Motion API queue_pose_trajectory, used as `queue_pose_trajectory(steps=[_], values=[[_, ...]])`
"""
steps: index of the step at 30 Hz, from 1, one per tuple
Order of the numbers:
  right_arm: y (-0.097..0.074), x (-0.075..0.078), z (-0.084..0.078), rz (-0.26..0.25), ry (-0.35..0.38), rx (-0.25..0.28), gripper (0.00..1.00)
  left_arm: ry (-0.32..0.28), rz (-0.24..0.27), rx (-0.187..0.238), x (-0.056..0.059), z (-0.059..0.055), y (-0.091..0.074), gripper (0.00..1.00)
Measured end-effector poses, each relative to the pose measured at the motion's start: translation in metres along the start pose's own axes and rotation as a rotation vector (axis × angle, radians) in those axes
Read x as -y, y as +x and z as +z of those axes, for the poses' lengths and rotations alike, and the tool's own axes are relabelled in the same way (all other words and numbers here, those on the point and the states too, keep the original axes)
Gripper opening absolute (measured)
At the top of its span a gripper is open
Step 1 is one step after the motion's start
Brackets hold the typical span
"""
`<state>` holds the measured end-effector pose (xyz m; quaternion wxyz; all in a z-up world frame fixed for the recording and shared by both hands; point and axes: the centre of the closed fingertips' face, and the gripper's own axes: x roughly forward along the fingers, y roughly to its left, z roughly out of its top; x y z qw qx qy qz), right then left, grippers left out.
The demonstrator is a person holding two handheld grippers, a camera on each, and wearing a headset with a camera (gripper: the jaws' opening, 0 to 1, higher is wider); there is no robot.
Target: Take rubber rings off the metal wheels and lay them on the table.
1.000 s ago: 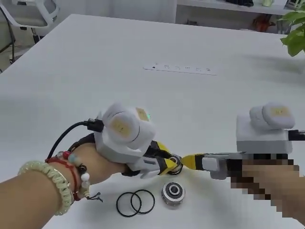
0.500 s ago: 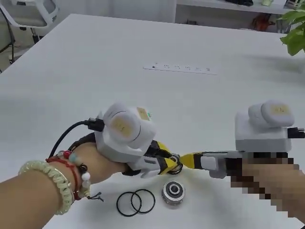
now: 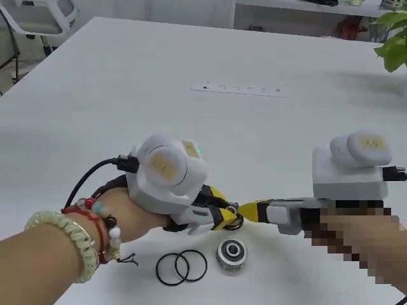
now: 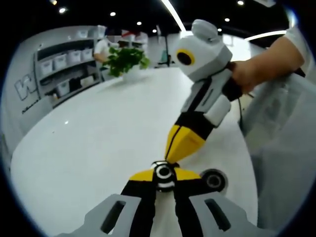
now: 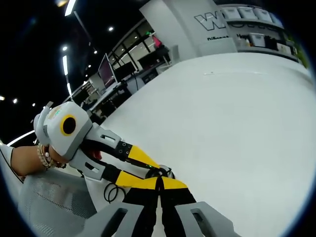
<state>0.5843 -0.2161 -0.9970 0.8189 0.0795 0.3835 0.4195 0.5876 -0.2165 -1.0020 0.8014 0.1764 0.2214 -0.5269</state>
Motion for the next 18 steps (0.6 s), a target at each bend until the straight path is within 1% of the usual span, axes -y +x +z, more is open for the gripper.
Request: queue_pose_trajectory(steps=[4,6,7,8,9,10,11,12,13,16,18], values=[[0.000,-0.004,0.003,0.016,0.001,0.014,0.00,-0.001,0.000,0.001,0.000,0.000,0.000,0.13],[0.002,-0.007,0.005,0.019,-0.025,0.020,0.00,-0.001,0.001,0.002,0.000,0.000,0.000,0.13],[0.001,-0.011,0.008,0.040,-0.035,0.034,0.00,-0.002,0.001,0.002,0.000,0.000,0.000,0.13],[0.001,-0.018,0.017,0.082,0.009,0.076,0.00,-0.001,0.003,0.003,0.000,0.000,0.000,0.13],[0.000,-0.016,0.017,0.069,0.003,0.067,0.00,0.000,0.003,0.003,0.000,0.001,0.000,0.13],[0.000,-0.009,0.014,0.026,-0.058,0.046,0.00,0.000,0.004,0.003,0.000,0.001,0.001,0.13],[0.001,-0.010,0.014,0.034,-0.075,0.052,0.00,0.000,0.004,0.004,0.000,0.001,0.001,0.13],[0.002,-0.011,0.011,0.037,-0.051,0.043,0.00,0.000,0.004,0.005,0.000,0.001,0.001,0.13],[0.002,-0.008,0.010,0.026,-0.035,0.038,0.00,0.000,0.004,0.006,0.000,0.001,0.001,0.13],[0.002,0.002,0.007,-0.005,-0.019,0.026,0.00,0.000,0.006,0.005,0.000,0.001,0.001,0.13],[0.002,0.005,0.005,-0.020,-0.010,0.017,0.00,-0.011,0.011,0.009,0.000,0.001,0.001,0.13]])
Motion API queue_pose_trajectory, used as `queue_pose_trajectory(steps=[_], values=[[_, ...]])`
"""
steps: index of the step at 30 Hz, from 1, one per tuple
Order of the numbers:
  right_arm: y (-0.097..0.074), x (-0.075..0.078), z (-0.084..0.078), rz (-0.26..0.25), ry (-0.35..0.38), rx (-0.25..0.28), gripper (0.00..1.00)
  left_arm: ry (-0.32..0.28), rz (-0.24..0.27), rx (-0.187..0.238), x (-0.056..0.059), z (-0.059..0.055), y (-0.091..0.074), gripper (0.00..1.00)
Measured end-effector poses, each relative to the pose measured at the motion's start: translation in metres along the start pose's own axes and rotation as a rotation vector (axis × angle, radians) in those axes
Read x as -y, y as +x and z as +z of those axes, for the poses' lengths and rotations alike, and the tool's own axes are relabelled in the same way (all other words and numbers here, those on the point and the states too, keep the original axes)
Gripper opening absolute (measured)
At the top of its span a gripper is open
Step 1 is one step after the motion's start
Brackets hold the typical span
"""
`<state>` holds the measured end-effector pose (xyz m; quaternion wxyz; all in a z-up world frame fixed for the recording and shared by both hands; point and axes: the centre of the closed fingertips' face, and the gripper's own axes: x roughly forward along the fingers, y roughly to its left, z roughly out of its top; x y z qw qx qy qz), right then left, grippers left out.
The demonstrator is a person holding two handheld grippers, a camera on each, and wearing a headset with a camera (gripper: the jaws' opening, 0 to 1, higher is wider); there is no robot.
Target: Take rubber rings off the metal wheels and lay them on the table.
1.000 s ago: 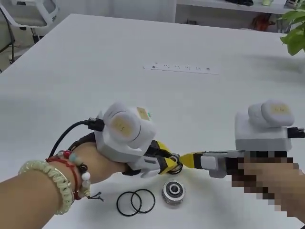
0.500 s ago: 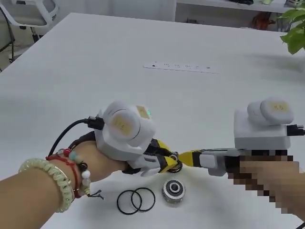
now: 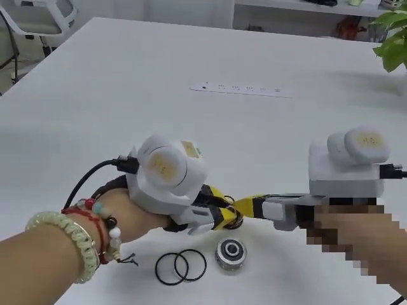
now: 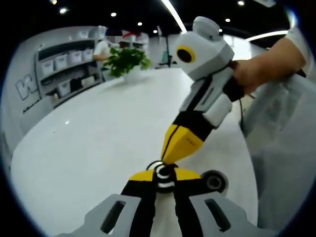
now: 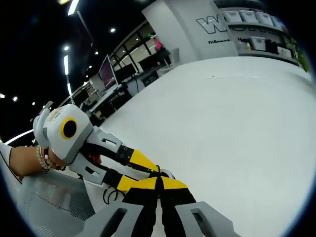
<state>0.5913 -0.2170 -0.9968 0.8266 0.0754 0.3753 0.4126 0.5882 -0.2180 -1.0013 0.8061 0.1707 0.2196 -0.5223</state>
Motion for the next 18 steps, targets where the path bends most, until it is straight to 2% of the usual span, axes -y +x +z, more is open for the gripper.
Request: queue_pose_trajectory(steps=[5,7,9,10,13,16,18], values=[[0.000,-0.002,-0.002,-0.003,0.006,-0.007,0.00,0.015,-0.003,-0.007,0.001,0.001,0.000,0.14],[-0.001,-0.001,-0.002,-0.004,0.001,-0.008,0.00,0.015,-0.012,-0.023,0.002,0.001,0.000,0.14],[-0.001,-0.001,-0.001,-0.004,0.004,-0.006,0.00,0.053,-0.008,-0.024,0.000,0.004,-0.001,0.16],[-0.002,-0.001,0.000,-0.004,0.006,0.002,0.00,0.094,-0.013,-0.030,0.000,0.004,-0.002,0.20],[-0.003,-0.001,0.004,-0.007,0.012,0.014,0.00,0.089,-0.015,-0.033,0.002,0.007,-0.005,0.21],[-0.006,0.003,0.008,-0.013,0.027,0.035,0.00,0.086,-0.031,-0.021,0.004,0.014,-0.009,0.30],[-0.008,0.002,0.011,-0.013,0.032,0.047,0.00,0.092,-0.056,-0.026,0.009,0.017,-0.013,0.37]])
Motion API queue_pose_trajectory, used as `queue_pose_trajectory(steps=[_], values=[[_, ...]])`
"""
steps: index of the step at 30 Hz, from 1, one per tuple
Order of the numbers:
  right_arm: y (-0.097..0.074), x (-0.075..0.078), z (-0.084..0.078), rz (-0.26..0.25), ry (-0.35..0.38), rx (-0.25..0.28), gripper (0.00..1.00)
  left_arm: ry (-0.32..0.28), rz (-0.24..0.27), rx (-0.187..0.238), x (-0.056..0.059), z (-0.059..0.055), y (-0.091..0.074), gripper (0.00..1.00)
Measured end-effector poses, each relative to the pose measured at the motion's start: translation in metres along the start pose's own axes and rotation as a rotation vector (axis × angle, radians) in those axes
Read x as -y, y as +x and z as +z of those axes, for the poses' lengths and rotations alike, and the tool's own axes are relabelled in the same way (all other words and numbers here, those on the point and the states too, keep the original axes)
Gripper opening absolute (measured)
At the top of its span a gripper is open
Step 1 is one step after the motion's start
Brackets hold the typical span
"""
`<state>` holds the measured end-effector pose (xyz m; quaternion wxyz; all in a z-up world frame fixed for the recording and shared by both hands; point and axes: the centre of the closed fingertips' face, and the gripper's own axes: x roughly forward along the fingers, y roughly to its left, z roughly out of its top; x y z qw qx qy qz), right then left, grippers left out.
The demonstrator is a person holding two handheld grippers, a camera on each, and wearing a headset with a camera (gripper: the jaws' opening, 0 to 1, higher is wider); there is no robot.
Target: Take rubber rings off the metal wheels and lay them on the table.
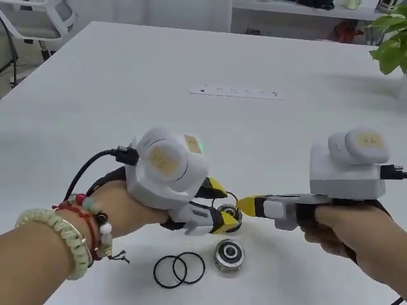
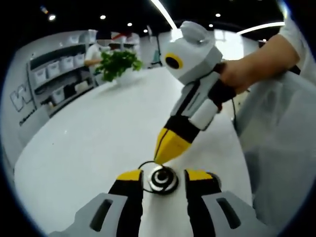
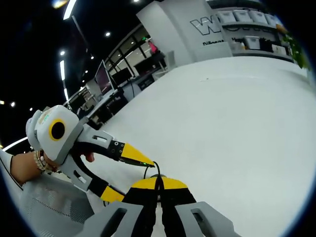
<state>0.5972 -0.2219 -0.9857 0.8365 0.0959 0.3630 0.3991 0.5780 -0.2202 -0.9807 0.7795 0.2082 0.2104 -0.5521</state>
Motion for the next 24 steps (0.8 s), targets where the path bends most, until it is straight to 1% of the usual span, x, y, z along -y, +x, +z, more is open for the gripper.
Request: queue_pose_trajectory(steps=[1,2,5,7,8,9,10,13,16,18,20,23,24], values=[[0.000,0.000,0.001,0.000,0.002,0.004,0.00,0.028,-0.001,0.003,0.001,0.002,-0.002,0.40],[-0.001,0.001,0.002,0.001,0.006,0.008,0.00,0.035,0.000,0.002,0.002,0.004,-0.004,0.41],[-0.002,-0.002,0.008,0.007,0.001,0.026,0.00,0.032,-0.006,0.008,0.002,0.009,-0.013,0.42],[-0.003,-0.006,0.012,0.014,-0.008,0.040,0.00,0.046,-0.012,0.014,0.002,0.012,-0.020,0.45],[-0.003,-0.008,0.015,0.020,-0.010,0.047,0.00,0.073,-0.005,0.012,0.000,0.014,-0.025,0.46],[-0.003,-0.009,0.016,0.024,-0.012,0.050,0.00,0.087,0.001,0.013,-0.003,0.016,-0.029,0.48],[-0.003,-0.011,0.017,0.029,-0.014,0.054,0.00,0.085,0.004,0.013,-0.004,0.017,-0.033,0.49],[-0.003,-0.015,0.021,0.040,-0.019,0.063,0.00,0.073,0.032,0.029,-0.012,0.028,-0.049,0.53],[-0.003,-0.022,0.022,0.059,-0.021,0.065,0.00,0.092,0.066,0.042,-0.016,0.035,-0.067,0.58],[-0.002,-0.027,0.023,0.071,-0.027,0.065,0.00,0.100,0.080,0.045,-0.016,0.037,-0.080,0.60],[-0.001,-0.033,0.022,0.086,-0.031,0.062,0.00,0.094,0.094,0.050,-0.015,0.036,-0.094,0.61],[0.001,-0.041,0.021,0.106,-0.036,0.054,0.00,0.071,0.121,0.051,-0.014,0.033,-0.111,0.63],[0.001,-0.042,0.020,0.110,-0.038,0.050,0.00,0.069,0.138,0.049,-0.014,0.031,-0.119,0.64]])
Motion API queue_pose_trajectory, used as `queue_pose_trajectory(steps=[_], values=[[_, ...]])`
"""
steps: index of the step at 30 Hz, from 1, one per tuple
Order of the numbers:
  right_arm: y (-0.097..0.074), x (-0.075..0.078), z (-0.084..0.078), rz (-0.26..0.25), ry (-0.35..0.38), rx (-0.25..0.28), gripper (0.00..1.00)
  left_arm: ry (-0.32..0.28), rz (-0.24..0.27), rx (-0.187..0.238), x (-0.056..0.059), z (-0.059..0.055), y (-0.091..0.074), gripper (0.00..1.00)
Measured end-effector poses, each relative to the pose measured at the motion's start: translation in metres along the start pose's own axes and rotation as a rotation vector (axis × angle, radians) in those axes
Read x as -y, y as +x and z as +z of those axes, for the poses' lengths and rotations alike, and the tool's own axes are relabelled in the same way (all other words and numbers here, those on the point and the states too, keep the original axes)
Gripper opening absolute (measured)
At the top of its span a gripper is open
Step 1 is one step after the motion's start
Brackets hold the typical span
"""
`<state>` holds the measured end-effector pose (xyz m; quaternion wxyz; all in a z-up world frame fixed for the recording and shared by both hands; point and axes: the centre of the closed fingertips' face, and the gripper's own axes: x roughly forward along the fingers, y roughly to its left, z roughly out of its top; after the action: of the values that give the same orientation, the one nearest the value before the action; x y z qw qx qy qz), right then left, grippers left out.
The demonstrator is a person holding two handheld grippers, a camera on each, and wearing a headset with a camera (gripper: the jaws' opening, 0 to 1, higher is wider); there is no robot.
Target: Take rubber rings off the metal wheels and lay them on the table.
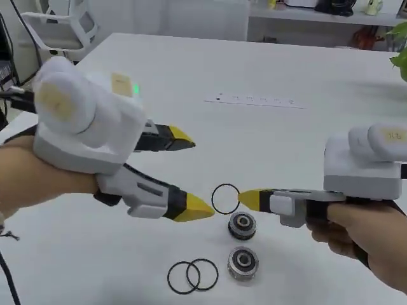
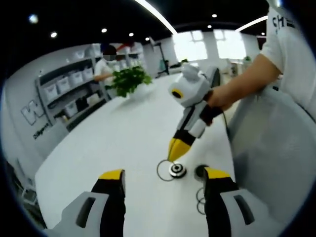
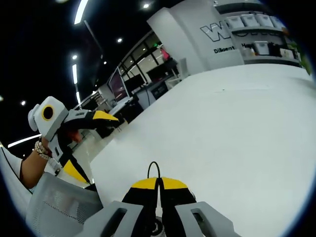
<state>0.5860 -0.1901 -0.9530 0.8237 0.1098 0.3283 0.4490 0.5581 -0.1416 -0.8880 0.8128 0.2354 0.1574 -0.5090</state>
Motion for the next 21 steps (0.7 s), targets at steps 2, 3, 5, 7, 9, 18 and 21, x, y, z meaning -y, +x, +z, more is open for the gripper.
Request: queue_pose_trajectory(steps=[2,3,5,7,9,18,21], values=[[0.001,-0.004,-0.002,0.009,-0.009,-0.009,0.00,-0.003,0.017,-0.003,0.000,-0.003,-0.009,0.67],[0.002,-0.006,-0.003,0.015,-0.012,-0.014,0.00,-0.015,0.027,-0.005,0.001,-0.006,-0.016,0.68],[0.003,-0.008,-0.005,0.027,-0.009,-0.025,0.00,-0.036,0.040,-0.005,0.002,-0.009,-0.024,0.71],[0.004,-0.010,-0.008,0.041,-0.004,-0.038,0.00,-0.052,0.060,-0.010,0.004,-0.016,-0.033,0.73],[0.005,-0.013,-0.011,0.052,0.000,-0.053,0.00,-0.076,0.073,-0.020,0.008,-0.023,-0.040,0.75],[0.011,-0.022,-0.034,0.075,-0.071,-0.162,0.00,-0.234,0.150,0.014,0.017,-0.047,-0.065,0.78],[0.013,-0.022,-0.042,0.087,-0.071,-0.201,0.00,-0.262,0.170,-0.006,0.021,-0.060,-0.070,0.79]])
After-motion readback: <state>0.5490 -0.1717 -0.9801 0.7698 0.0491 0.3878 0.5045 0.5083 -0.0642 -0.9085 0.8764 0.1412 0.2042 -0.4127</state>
